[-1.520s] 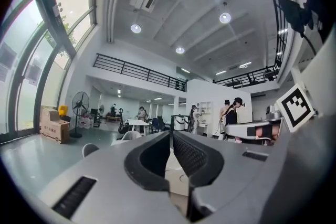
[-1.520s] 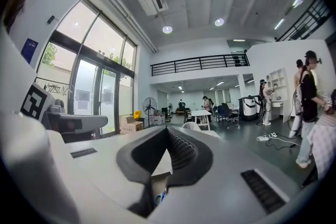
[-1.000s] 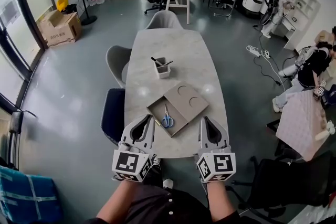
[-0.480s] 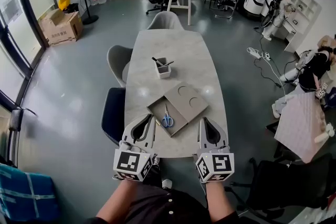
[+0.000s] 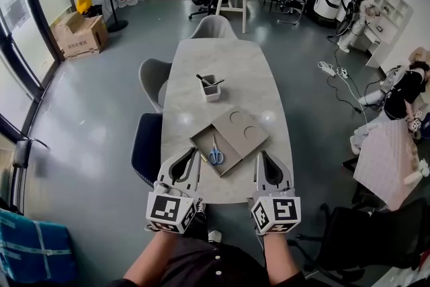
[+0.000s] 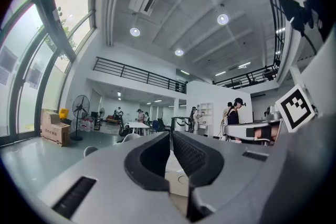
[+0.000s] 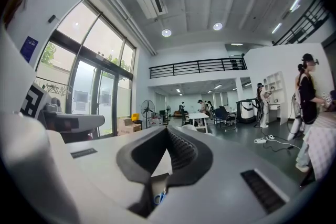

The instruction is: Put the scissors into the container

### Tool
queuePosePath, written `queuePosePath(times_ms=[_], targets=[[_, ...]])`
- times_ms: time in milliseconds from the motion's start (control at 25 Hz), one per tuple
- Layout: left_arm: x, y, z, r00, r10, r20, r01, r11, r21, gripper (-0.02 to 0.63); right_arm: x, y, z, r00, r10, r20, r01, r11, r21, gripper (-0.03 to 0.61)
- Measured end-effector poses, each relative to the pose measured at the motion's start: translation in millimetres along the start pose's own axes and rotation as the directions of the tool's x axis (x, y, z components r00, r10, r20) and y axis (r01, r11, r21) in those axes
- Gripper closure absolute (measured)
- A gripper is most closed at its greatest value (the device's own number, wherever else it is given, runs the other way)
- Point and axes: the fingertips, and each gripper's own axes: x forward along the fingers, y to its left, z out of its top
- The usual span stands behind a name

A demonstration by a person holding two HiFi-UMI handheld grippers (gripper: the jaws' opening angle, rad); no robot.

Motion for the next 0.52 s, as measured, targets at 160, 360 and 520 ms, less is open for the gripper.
queuePosePath(times_ms=[160,360,520], targets=[[1.6,1.6,-0.1,1.000,0.002,0.001,-0.002,1.000,0.000,0.584,2.8,-1.1,1.5,1.000,-0.002,0.006,0.002,1.000,0.000,0.583],[3.8,0.5,-1.9,1.000,0.004,-0.001,-0.004,1.000,0.002,0.584,4.3,-3.1,0.6,1.000,0.002,0.007,-0.002,1.000,0.001,0.583],[4.5,-1.8,-5.2,1.000,0.005,-0.001,-0.005,1.000,0.001,0.584,4.2,-4.0,-3.0,1.000,0.006,0.003,-0.006,1.000,-0.001,0.583]])
